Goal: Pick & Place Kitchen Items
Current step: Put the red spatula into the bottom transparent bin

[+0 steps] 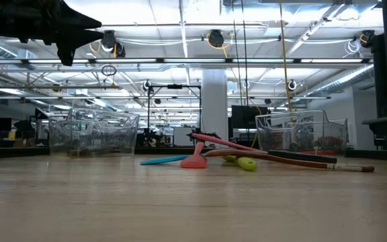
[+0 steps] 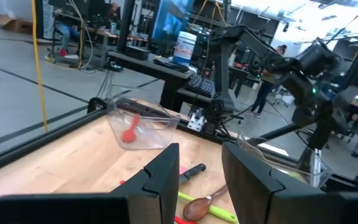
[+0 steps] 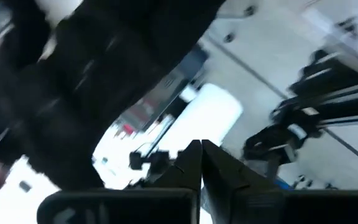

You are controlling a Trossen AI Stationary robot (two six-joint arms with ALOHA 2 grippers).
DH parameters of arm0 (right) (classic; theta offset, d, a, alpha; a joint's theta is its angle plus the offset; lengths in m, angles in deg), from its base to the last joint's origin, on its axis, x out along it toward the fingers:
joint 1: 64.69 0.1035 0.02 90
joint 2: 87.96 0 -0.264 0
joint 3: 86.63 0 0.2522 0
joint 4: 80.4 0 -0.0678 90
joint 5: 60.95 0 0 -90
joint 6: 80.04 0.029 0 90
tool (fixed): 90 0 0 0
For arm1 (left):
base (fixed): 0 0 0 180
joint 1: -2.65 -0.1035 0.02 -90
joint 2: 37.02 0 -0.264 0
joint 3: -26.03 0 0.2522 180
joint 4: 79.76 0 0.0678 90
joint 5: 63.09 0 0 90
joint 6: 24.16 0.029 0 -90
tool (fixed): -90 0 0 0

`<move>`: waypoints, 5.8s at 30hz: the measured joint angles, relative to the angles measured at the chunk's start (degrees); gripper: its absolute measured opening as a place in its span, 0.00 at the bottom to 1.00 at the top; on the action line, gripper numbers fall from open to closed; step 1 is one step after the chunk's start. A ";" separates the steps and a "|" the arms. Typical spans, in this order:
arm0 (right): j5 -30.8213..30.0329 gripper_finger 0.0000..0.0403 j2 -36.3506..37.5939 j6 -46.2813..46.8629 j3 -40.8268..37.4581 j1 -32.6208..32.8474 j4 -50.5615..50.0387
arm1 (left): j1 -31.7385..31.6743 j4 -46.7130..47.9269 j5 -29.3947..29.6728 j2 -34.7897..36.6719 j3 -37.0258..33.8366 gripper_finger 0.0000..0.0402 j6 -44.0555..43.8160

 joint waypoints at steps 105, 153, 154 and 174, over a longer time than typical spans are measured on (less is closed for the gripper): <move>-40.45 0.00 42.99 -119.34 -26.12 -33.12 -5.68 | -2.13 45.49 5.30 -81.94 72.35 0.31 37.35; -38.16 0.00 42.96 -115.56 -26.12 -33.11 -5.66 | -4.87 45.14 2.61 -94.14 72.30 0.31 106.40; -38.19 0.00 42.94 -115.49 -26.12 -33.10 -5.73 | -4.89 45.35 2.60 -94.25 72.30 0.31 106.36; -38.19 0.00 42.94 -115.25 -26.12 -33.10 -5.70 | -5.31 44.48 0.03 -95.82 72.26 0.31 108.39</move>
